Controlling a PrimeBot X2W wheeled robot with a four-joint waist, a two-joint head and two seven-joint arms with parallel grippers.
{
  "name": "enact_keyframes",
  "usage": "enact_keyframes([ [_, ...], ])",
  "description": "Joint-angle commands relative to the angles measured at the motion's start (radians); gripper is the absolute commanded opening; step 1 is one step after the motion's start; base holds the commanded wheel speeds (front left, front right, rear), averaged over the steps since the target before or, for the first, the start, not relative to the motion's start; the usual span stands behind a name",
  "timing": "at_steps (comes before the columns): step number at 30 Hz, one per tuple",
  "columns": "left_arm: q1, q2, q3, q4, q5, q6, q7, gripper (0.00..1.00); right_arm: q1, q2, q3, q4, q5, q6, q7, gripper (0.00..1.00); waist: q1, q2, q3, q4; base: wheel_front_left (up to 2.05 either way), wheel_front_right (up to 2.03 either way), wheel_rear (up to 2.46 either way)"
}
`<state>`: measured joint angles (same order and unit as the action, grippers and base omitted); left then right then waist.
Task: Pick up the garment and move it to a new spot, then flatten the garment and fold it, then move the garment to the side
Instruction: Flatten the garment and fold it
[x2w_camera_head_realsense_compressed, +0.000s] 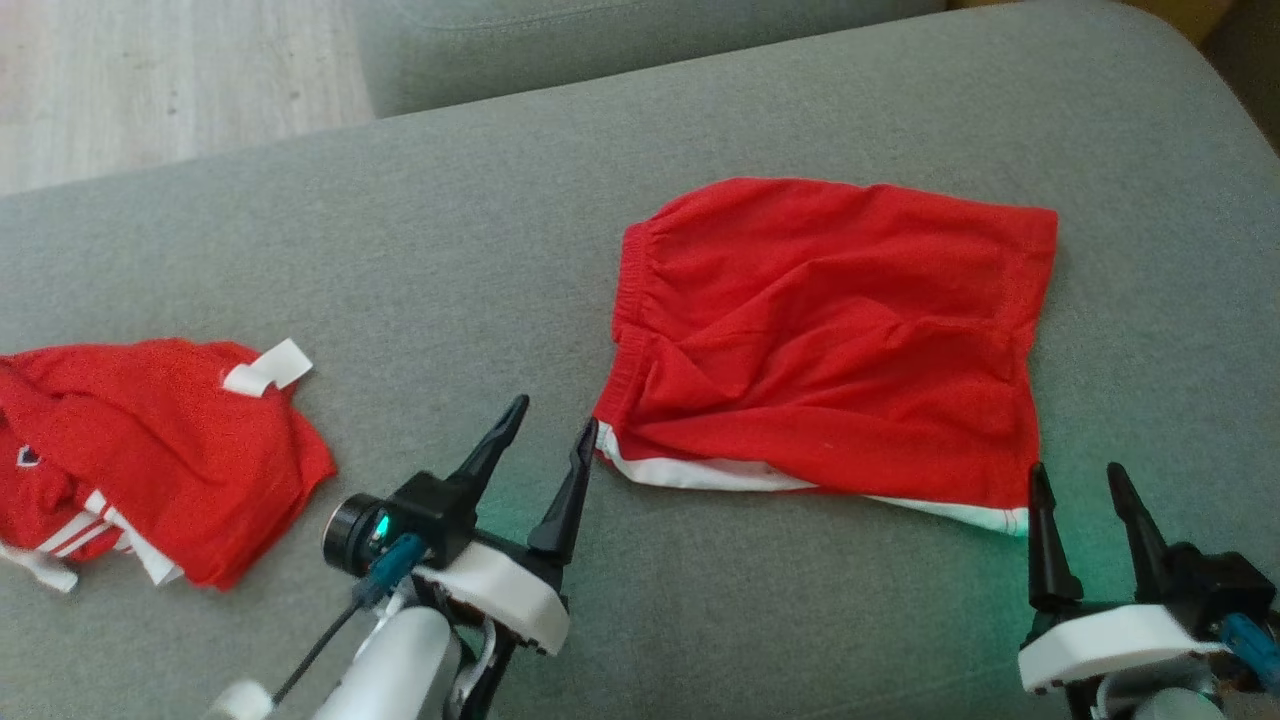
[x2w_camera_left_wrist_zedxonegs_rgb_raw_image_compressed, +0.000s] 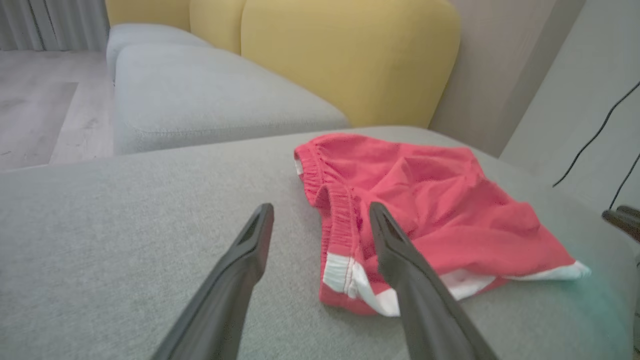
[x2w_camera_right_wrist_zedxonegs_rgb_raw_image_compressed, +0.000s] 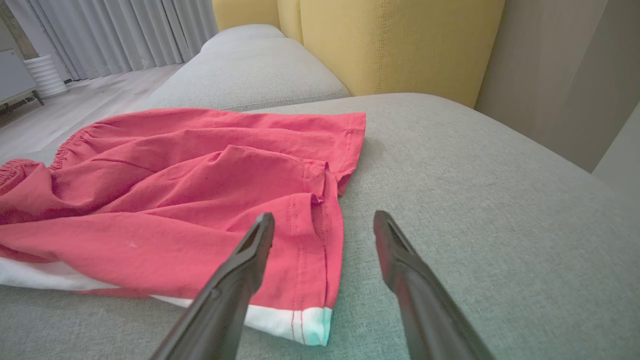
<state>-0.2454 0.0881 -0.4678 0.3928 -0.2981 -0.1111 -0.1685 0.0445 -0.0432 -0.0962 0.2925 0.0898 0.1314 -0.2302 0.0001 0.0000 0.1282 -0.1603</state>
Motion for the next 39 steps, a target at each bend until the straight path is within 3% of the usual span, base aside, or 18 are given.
enact_keyframes([
  [1,-0.055,0.023,0.014,-0.015,0.009,-0.007,0.015,1.00,-0.035,-0.007,0.028,-0.030,0.007,-0.001,-0.015,1.00,-0.0001,0.0000,0.007,-0.007,0.00,0.00,0.00],
  [12,-0.186,0.114,-0.161,0.083,-0.015,-0.019,0.121,1.00,-0.059,-0.007,0.041,-0.020,0.025,-0.001,-0.024,1.00,-0.0001,0.0000,0.045,-0.044,0.00,0.00,0.00],
  [21,-0.246,0.133,-0.226,0.144,-0.063,-0.019,0.127,1.00,-0.070,-0.007,0.047,-0.012,0.027,-0.001,-0.028,1.00,-0.0001,0.0000,0.060,-0.062,0.00,0.00,0.00],
  [22,-0.249,0.133,-0.231,0.149,-0.068,-0.019,0.126,0.67,-0.068,-0.007,0.048,-0.010,0.026,-0.001,-0.028,1.00,-0.0001,0.0000,0.059,-0.063,0.00,0.00,0.00],
  [23,-0.252,0.133,-0.236,0.153,-0.071,-0.019,0.122,0.22,-0.066,-0.007,0.052,-0.008,0.024,-0.001,-0.028,1.00,-0.0001,0.0000,0.058,-0.063,0.00,0.00,0.00],
  [24,-0.253,0.132,-0.237,0.154,-0.073,-0.019,0.113,0.00,-0.064,-0.007,0.057,-0.005,0.022,-0.001,-0.028,1.00,-0.0001,0.0000,0.057,-0.063,0.00,0.00,0.00],
  [39,-0.229,0.102,-0.221,0.151,-0.101,0.025,0.034,0.00,-0.021,-0.007,0.088,0.038,-0.005,-0.001,0.036,1.00,-0.0001,0.0000,0.044,-0.043,0.00,0.00,0.00],
])
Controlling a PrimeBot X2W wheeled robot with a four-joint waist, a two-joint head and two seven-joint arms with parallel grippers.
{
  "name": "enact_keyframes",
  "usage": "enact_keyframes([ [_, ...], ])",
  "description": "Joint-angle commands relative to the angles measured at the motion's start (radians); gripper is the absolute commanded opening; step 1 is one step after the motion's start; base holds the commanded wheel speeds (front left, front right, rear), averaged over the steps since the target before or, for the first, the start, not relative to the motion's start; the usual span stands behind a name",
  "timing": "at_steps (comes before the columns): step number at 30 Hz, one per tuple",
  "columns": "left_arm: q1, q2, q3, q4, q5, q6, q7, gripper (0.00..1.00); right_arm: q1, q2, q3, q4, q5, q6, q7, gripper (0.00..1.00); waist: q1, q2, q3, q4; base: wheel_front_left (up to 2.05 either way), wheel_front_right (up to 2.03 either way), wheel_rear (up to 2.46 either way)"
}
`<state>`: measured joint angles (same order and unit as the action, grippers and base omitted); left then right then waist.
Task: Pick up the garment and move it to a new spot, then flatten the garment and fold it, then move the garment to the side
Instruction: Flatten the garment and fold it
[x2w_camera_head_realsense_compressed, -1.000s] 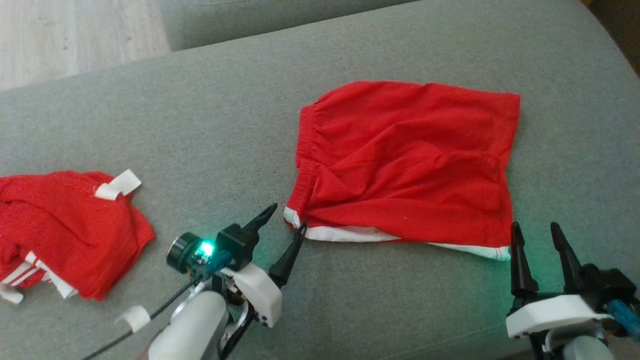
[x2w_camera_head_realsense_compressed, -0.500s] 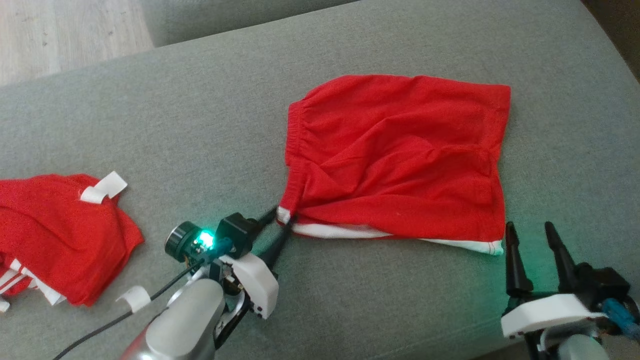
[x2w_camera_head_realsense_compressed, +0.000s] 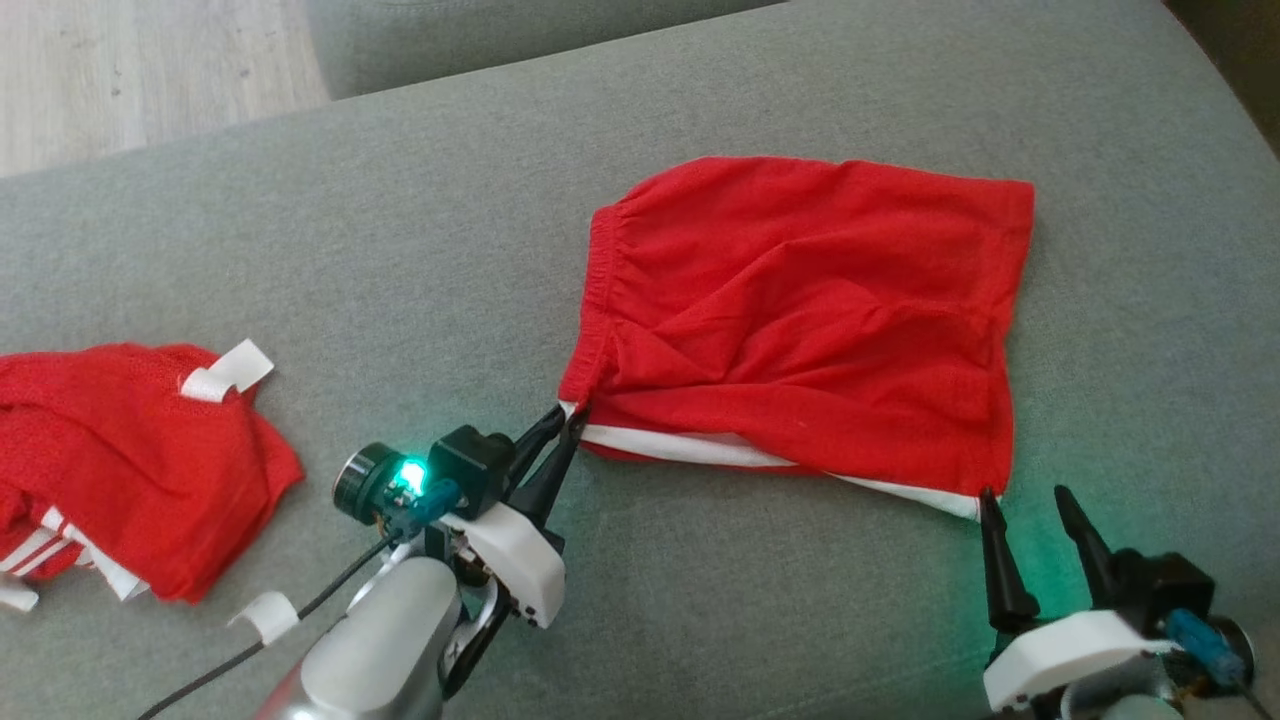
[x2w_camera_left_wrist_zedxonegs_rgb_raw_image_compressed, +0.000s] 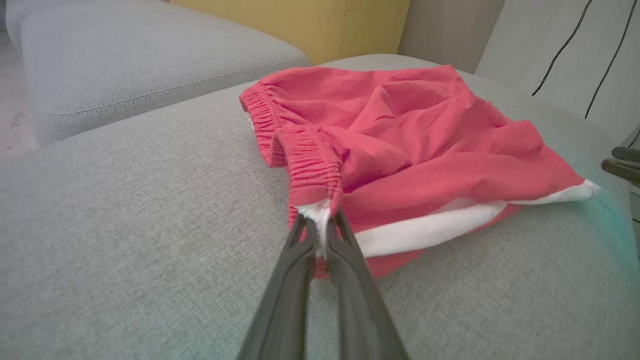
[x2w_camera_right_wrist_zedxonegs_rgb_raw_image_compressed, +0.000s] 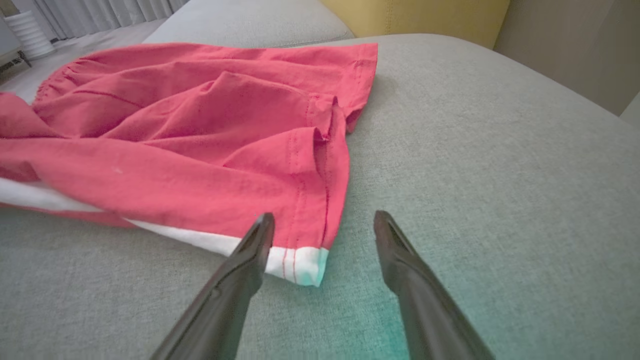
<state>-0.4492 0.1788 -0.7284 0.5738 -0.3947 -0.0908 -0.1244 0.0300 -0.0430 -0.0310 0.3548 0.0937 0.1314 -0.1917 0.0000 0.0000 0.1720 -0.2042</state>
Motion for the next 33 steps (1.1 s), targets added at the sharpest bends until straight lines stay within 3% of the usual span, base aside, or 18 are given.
enact_keyframes([
  [1,-0.024,0.011,0.040,-0.033,-0.007,0.006,-0.011,0.00,-0.007,-0.007,0.023,-0.021,-0.012,-0.001,0.000,1.00,0.0000,0.0000,0.000,0.002,0.00,0.00,0.00],
  [14,0.000,0.023,0.017,-0.079,0.011,0.047,-0.018,0.00,-0.035,-0.007,0.071,0.017,-0.089,-0.001,0.004,1.00,0.0000,0.0000,0.012,0.007,0.00,0.00,0.00],
  [33,-0.013,0.027,-0.008,-0.100,0.003,0.048,-0.005,0.00,-0.070,-0.007,0.057,0.082,-0.080,-0.001,0.062,1.00,0.0000,0.0000,0.025,0.015,0.00,0.00,0.00],
])
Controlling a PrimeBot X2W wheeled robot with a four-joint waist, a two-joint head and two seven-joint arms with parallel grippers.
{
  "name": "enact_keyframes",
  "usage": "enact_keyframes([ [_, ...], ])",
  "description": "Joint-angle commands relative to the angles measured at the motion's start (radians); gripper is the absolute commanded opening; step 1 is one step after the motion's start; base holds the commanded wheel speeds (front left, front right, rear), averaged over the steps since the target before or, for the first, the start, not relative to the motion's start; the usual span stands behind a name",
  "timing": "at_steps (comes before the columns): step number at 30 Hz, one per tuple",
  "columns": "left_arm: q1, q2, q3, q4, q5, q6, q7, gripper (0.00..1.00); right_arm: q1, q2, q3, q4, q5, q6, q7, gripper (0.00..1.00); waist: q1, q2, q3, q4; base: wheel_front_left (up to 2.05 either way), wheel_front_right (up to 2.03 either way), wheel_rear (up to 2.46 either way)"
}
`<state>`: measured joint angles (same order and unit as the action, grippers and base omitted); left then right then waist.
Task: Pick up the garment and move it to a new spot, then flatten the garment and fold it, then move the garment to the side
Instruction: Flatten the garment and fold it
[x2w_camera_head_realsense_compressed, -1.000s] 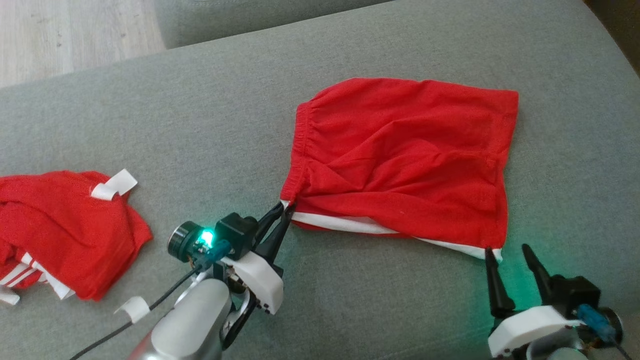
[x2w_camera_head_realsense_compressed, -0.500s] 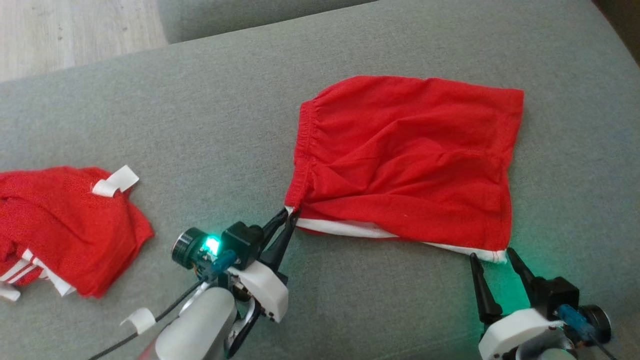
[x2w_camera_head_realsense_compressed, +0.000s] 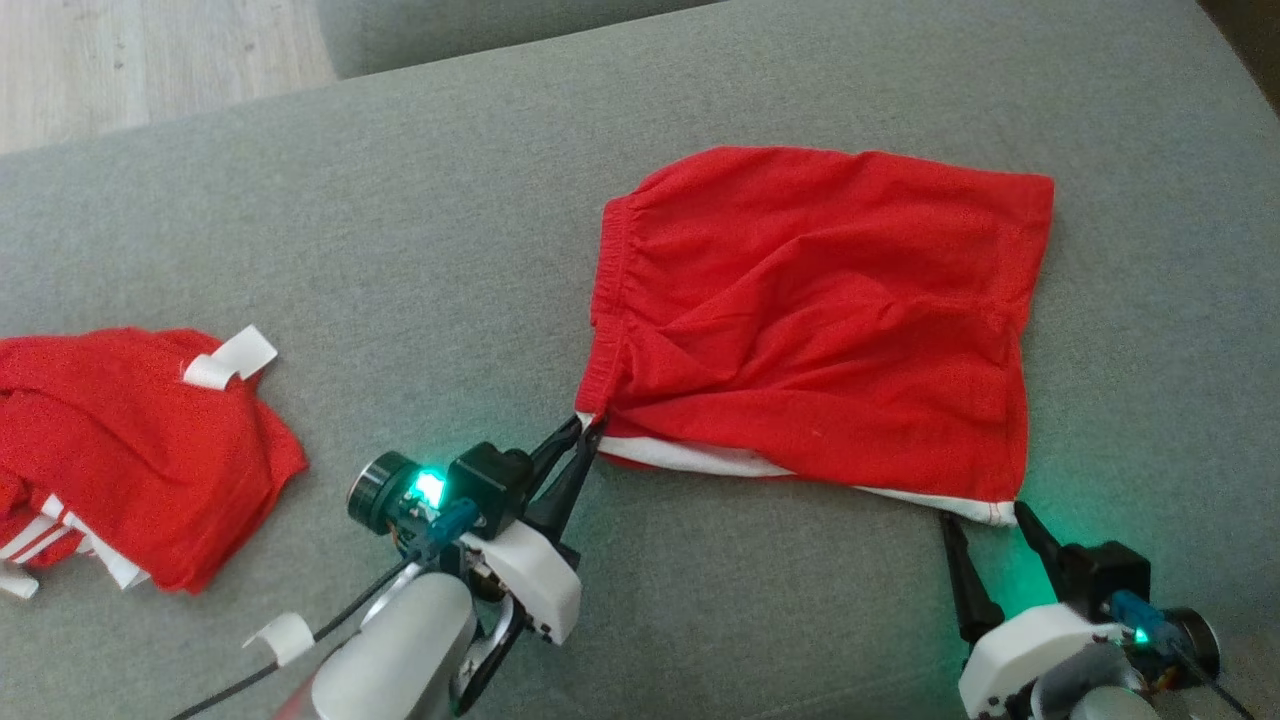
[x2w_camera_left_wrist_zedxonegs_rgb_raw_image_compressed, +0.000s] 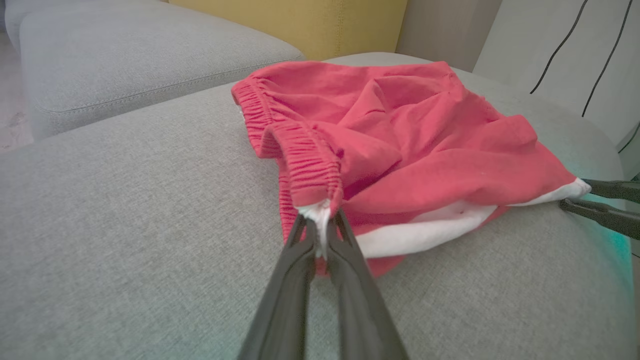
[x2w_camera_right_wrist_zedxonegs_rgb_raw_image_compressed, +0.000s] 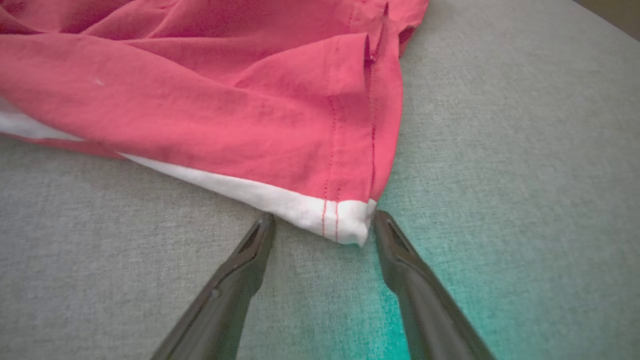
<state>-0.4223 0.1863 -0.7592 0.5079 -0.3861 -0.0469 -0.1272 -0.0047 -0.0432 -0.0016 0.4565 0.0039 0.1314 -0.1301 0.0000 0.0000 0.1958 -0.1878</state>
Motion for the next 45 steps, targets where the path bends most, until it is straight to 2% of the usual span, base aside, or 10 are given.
enact_keyframes([
  [1,-0.040,0.020,0.023,-0.034,-0.006,0.004,-0.002,0.00,-0.035,-0.007,0.027,-0.020,0.009,-0.001,0.001,1.00,0.0000,0.0000,0.001,-0.001,0.00,0.00,0.00],
  [10,-0.044,0.031,0.016,-0.049,-0.010,0.008,0.010,0.00,-0.052,-0.007,0.049,0.004,0.018,-0.001,-0.002,1.00,0.0000,0.0000,0.007,-0.006,0.00,0.00,0.00],
  [11,-0.045,0.032,0.015,-0.050,-0.010,0.008,0.012,0.00,-0.055,-0.007,0.055,0.008,0.022,-0.001,0.000,0.96,0.0000,0.0000,0.008,-0.006,0.00,0.00,0.00],
  [12,-0.046,0.033,0.014,-0.051,-0.011,0.009,0.013,0.00,-0.058,-0.007,0.059,0.010,0.026,-0.001,0.001,0.38,0.0000,0.0000,0.008,-0.007,0.00,0.00,0.00],
  [13,-0.046,0.034,0.014,-0.052,-0.011,0.010,0.015,0.00,-0.060,-0.007,0.063,0.012,0.028,-0.001,0.000,0.00,0.0000,0.0000,0.007,-0.007,0.00,0.00,0.00],
  [20,-0.044,0.049,0.019,-0.059,-0.020,0.018,0.016,0.00,-0.070,-0.007,0.041,-0.019,0.038,-0.001,-0.044,0.00,0.0000,0.0000,-0.005,-0.008,0.00,0.00,0.00],
  [30,-0.073,0.096,0.051,-0.103,-0.047,0.014,0.028,0.00,-0.104,-0.016,0.023,-0.189,0.094,-0.001,-0.075,0.00,0.0000,0.0000,-0.036,0.003,0.00,0.00,0.00],
  [35,-0.156,0.120,0.086,-0.154,-0.077,-0.008,0.071,0.00,-0.187,-0.072,0.043,-0.293,0.127,-0.001,-0.010,0.00,0.0000,0.0000,-0.070,0.015,0.00,0.00,0.00],
  [40,-0.285,0.148,0.125,-0.193,-0.096,-0.025,0.134,0.00,-0.348,-0.164,0.092,-0.360,0.144,-0.001,0.072,0.00,0.0000,0.0000,-0.111,0.026,0.00,0.00,0.00],
  [45,-0.414,0.154,0.183,-0.183,-0.117,-0.009,0.167,0.00,-0.544,-0.242,0.143,-0.350,0.136,-0.001,0.114,0.00,0.0000,0.0000,-0.154,0.036,0.00,0.00,0.00],
])
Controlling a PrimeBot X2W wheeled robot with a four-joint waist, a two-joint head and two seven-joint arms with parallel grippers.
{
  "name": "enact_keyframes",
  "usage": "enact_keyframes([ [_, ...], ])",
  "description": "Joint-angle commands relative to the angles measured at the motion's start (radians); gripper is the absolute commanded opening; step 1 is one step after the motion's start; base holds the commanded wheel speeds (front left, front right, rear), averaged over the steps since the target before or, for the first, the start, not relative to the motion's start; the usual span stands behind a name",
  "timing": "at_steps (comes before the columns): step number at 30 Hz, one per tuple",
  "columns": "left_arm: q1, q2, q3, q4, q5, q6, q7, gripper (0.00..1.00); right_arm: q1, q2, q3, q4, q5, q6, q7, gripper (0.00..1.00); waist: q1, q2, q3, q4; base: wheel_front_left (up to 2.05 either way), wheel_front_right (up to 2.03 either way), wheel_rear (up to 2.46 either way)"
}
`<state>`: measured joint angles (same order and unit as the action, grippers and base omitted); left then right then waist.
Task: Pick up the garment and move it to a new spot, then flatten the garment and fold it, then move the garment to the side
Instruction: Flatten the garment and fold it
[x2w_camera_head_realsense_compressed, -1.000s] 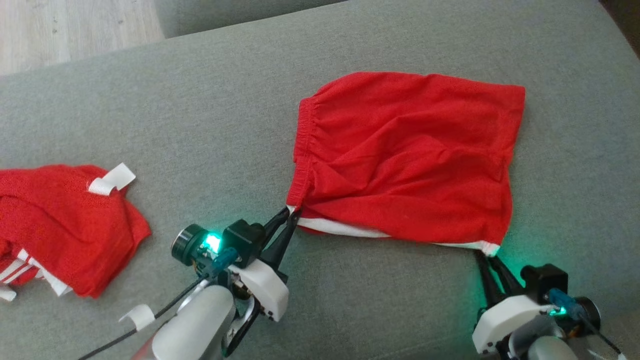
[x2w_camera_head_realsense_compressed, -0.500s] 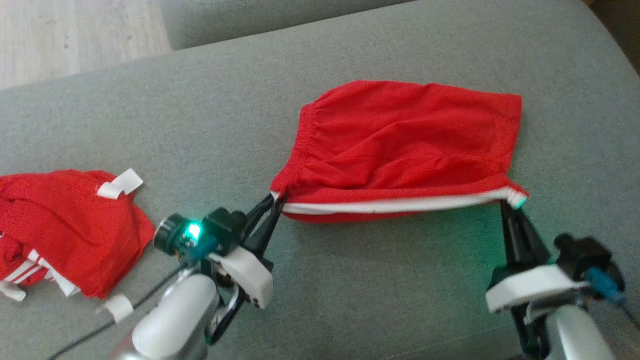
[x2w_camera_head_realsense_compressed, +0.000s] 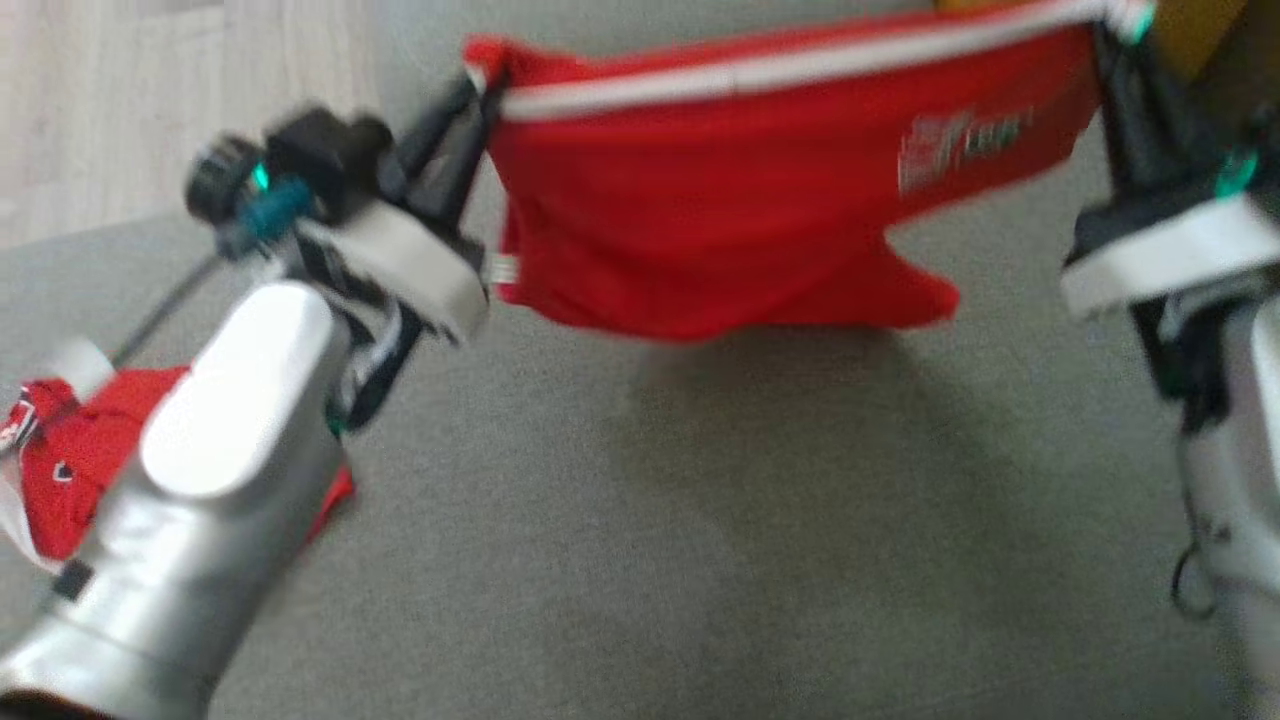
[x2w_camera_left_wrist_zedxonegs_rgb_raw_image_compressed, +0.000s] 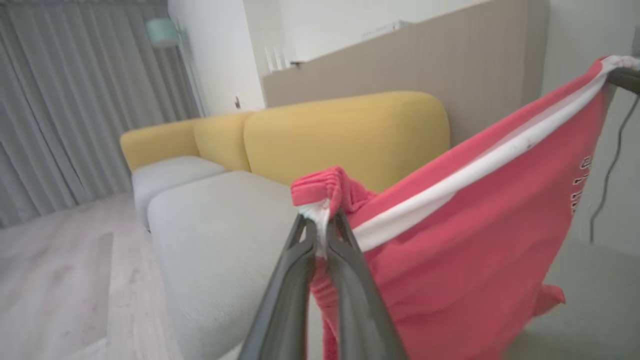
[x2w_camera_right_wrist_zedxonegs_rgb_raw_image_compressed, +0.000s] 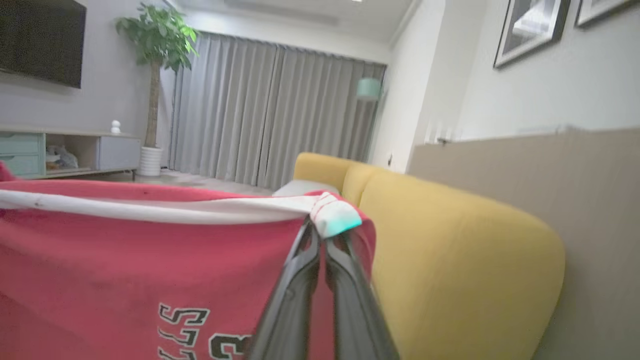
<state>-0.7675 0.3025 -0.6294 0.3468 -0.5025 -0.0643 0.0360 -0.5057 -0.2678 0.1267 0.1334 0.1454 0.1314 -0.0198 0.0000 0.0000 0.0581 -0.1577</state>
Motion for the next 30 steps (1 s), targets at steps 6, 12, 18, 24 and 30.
enact_keyframes([
  [6,-0.141,0.033,0.086,-0.003,-0.010,0.033,0.020,0.00,-0.155,-0.074,0.055,0.022,-0.011,-0.001,0.012,0.00,0.0000,0.0000,-0.053,0.026,0.00,0.00,0.00],
  [12,-0.098,0.032,0.102,-0.070,-0.047,0.059,0.043,0.00,-0.112,-0.110,0.072,0.003,0.003,-0.001,0.031,0.00,0.0000,0.0000,-0.060,0.045,0.00,0.00,0.00],
  [18,-0.039,0.061,0.092,-0.161,-0.047,0.091,0.088,0.00,-0.040,-0.144,0.085,-0.049,0.015,-0.001,0.062,0.00,0.0000,0.0000,-0.031,0.054,0.00,0.00,0.00],
  [24,-0.089,0.074,0.099,-0.156,-0.052,0.105,0.147,0.00,-0.110,-0.162,0.114,-0.032,0.029,-0.001,0.079,0.00,0.0000,0.0000,0.065,0.046,0.00,0.00,0.00],
  [30,-0.268,0.059,0.126,0.011,-0.069,0.058,0.156,0.00,-0.337,-0.152,0.203,0.142,0.057,-0.001,0.049,0.00,0.0000,0.0000,0.186,0.029,0.00,0.00,0.00],
])
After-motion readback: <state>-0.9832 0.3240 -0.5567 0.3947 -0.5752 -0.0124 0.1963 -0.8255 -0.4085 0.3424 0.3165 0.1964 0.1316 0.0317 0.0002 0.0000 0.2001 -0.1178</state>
